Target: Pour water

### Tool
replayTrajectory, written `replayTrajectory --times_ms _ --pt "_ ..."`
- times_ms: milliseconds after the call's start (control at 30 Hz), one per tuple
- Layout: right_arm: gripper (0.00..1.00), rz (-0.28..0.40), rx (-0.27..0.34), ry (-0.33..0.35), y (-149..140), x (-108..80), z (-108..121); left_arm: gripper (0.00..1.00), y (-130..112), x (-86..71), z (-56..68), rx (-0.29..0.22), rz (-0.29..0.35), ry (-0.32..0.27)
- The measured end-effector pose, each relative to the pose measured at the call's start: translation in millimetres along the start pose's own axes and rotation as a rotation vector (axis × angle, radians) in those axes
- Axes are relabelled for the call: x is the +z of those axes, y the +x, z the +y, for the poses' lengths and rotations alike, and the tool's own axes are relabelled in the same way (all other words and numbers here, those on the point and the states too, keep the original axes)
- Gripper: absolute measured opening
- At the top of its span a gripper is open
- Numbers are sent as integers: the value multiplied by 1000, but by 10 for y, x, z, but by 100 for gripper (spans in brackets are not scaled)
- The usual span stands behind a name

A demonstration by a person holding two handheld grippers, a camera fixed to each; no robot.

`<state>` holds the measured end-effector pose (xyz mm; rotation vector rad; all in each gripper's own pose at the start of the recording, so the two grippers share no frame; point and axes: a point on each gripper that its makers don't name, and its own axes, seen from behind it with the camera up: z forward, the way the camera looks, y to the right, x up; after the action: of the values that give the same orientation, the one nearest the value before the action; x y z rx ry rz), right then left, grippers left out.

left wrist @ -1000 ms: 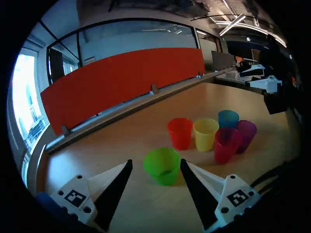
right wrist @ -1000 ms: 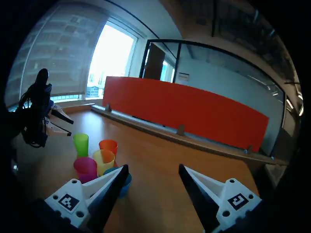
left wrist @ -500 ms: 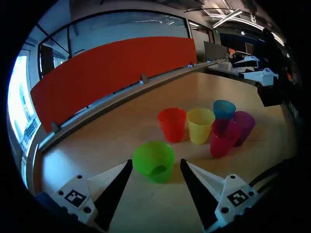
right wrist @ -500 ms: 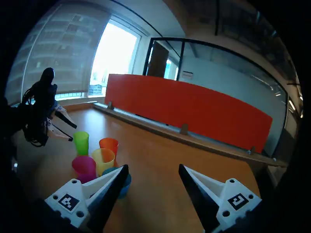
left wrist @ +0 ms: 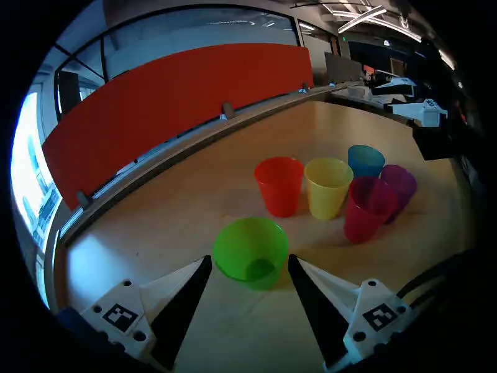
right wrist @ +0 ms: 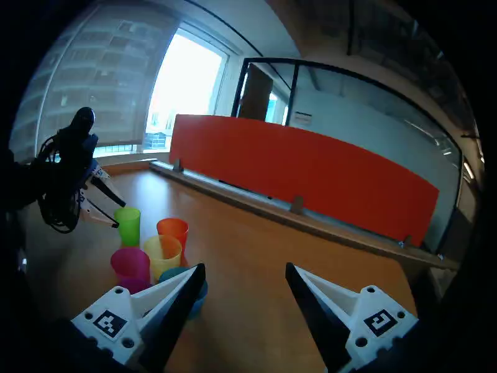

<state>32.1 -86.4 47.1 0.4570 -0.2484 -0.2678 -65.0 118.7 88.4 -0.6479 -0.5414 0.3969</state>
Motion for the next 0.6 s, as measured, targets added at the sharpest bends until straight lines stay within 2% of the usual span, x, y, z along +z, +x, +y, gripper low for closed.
replayTrajectory --times_ms 467,600 --pt "100 -13 -4 14 -64 109 -21 91 -47 147 -32 -7 -26 -34" --pt "100 -15 -2 16 -79 127 -30 91 -44 184 -42 8 -28 -43"
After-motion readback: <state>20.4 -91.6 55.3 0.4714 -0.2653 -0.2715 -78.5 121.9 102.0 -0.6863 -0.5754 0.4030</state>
